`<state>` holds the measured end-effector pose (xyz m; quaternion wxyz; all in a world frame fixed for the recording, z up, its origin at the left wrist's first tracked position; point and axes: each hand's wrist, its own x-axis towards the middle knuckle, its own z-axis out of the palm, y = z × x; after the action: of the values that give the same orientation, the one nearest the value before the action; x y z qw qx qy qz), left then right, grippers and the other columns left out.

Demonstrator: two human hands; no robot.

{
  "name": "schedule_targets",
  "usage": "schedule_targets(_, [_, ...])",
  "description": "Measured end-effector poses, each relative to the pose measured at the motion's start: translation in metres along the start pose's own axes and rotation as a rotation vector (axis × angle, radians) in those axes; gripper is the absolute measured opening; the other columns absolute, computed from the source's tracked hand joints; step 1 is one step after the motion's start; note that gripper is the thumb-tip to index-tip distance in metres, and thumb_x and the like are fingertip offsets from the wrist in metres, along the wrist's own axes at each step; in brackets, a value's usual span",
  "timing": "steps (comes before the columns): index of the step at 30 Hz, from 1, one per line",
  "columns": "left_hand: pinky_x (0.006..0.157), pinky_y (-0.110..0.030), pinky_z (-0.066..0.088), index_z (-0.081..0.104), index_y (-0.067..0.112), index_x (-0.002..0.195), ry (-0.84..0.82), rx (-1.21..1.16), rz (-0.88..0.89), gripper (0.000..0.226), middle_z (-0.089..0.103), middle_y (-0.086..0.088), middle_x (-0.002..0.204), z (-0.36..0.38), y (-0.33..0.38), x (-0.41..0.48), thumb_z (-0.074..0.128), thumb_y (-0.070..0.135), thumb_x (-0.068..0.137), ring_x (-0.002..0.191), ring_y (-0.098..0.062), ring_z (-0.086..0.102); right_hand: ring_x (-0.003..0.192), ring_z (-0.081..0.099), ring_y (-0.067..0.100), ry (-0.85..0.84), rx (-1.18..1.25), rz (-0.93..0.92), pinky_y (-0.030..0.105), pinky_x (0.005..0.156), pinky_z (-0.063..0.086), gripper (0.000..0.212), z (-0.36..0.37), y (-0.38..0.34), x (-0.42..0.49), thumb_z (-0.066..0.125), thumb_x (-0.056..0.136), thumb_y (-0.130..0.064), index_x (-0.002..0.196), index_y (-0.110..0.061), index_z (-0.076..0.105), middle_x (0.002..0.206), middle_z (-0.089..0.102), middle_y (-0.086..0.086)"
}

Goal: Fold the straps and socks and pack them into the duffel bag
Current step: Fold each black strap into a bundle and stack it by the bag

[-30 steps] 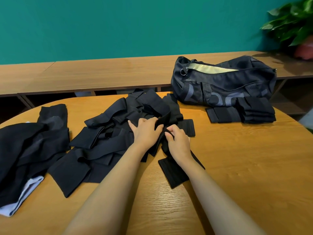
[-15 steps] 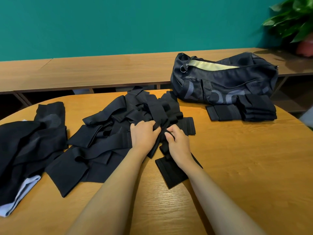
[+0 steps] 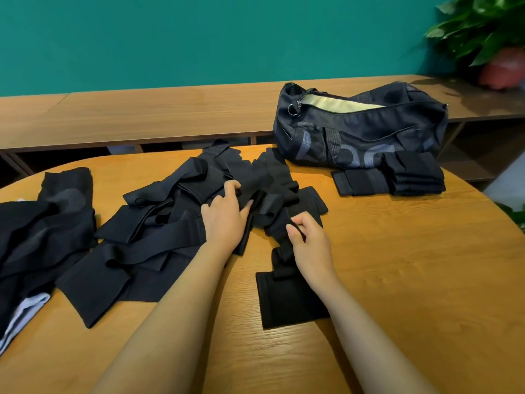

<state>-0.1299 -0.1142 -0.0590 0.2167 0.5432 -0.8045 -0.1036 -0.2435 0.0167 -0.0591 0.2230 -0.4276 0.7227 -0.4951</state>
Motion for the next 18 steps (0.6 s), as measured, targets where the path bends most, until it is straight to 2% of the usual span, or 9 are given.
schedule_targets(2, [0.099,-0.05,0.031,0.038,0.029,0.135,-0.056,-0.093,0.019,0.045,0.056,0.003,0.12,-0.003,0.001,-0.006,0.055,0.042,0.095,0.114,-0.024,0.048,0.096,0.059,0.012,-0.02,-0.111,-0.021,0.016,0.075,0.045,0.007,0.004,0.001,0.01,0.056,0.098,-0.015,0.096,-0.021,0.054,0.097,0.063,-0.001])
schedule_targets(4, [0.109,-0.057,0.023,0.046,0.035,0.131,0.052,-0.175,0.072,0.042,0.044,0.005,0.138,-0.012,0.005,-0.013,0.06,0.038,0.092,0.126,-0.027,0.036,0.101,0.057,0.014,-0.02,-0.195,-0.05,0.029,0.087,0.048,0.007,0.006,0.001,0.015,0.056,0.097,-0.018,0.103,-0.022,0.058,0.103,0.063,0.0])
schedule_targets(5, [0.11,-0.056,0.022,0.054,0.035,0.122,0.166,-0.203,0.127,0.033,0.044,0.006,0.138,-0.017,0.009,-0.017,0.062,0.035,0.09,0.126,-0.026,0.035,0.103,0.056,0.014,-0.021,-0.22,-0.067,0.036,0.092,0.047,0.008,0.006,0.0,0.017,0.056,0.097,-0.018,0.104,-0.022,0.058,0.101,0.063,-0.002])
schedule_targets(7, [0.099,-0.042,0.026,0.066,0.032,0.097,0.32,-0.186,0.236,0.011,0.053,0.008,0.117,-0.026,0.02,-0.024,0.062,0.037,0.089,0.113,-0.019,0.042,0.103,0.053,0.014,-0.02,-0.242,-0.105,0.045,0.094,0.046,0.008,0.004,-0.002,0.017,0.056,0.097,-0.017,0.103,-0.022,0.059,0.096,0.061,-0.006])
schedule_targets(9, [0.083,-0.036,0.027,0.068,0.029,0.079,0.223,-0.05,0.183,0.031,0.056,0.01,0.092,-0.028,0.033,-0.029,0.053,0.053,0.092,0.095,-0.015,0.048,0.101,0.053,0.014,0.008,-0.24,-0.138,0.047,0.092,0.046,0.008,0.002,-0.003,0.017,0.057,0.097,-0.016,0.101,-0.022,0.059,0.094,0.061,-0.007])
schedule_targets(12, [0.081,-0.039,0.032,0.073,0.026,0.081,-0.03,0.016,-0.047,0.054,0.063,0.007,0.081,-0.026,0.045,-0.027,0.041,0.068,0.09,0.088,-0.017,0.056,0.1,0.052,0.014,0.045,-0.236,-0.16,0.042,0.092,0.043,0.008,0.003,-0.003,0.017,0.057,0.096,-0.016,0.099,-0.024,0.059,0.094,0.061,-0.006])
schedule_targets(15, [0.096,-0.045,0.039,0.076,0.019,0.076,-0.292,-0.48,-0.292,0.053,0.069,0.005,0.075,-0.016,0.037,-0.018,0.058,0.068,0.08,0.085,-0.02,0.062,0.1,0.052,0.016,0.034,-0.264,-0.145,0.03,0.084,0.031,0.015,0.005,-0.001,0.016,0.056,0.097,-0.02,0.094,-0.034,0.052,0.097,0.062,-0.005])
schedule_targets(16, [0.099,-0.049,0.041,0.077,0.022,0.074,-0.321,-0.67,-0.343,0.046,0.07,0.008,0.075,-0.013,0.034,-0.016,0.065,0.066,0.073,0.086,-0.02,0.064,0.099,0.052,0.016,0.032,-0.267,-0.14,0.03,0.084,0.03,0.017,0.006,-0.001,0.016,0.056,0.097,-0.021,0.093,-0.035,0.05,0.097,0.062,-0.005])
schedule_targets(18, [0.099,-0.051,0.044,0.077,0.032,0.069,-0.261,-0.799,-0.36,0.021,0.073,0.012,0.079,-0.01,0.036,-0.015,0.073,0.052,0.073,0.091,-0.018,0.066,0.095,0.053,0.013,0.038,-0.247,-0.147,0.035,0.087,0.037,0.017,0.01,-0.004,0.014,0.058,0.096,-0.019,0.091,-0.034,0.051,0.092,0.062,-0.009])
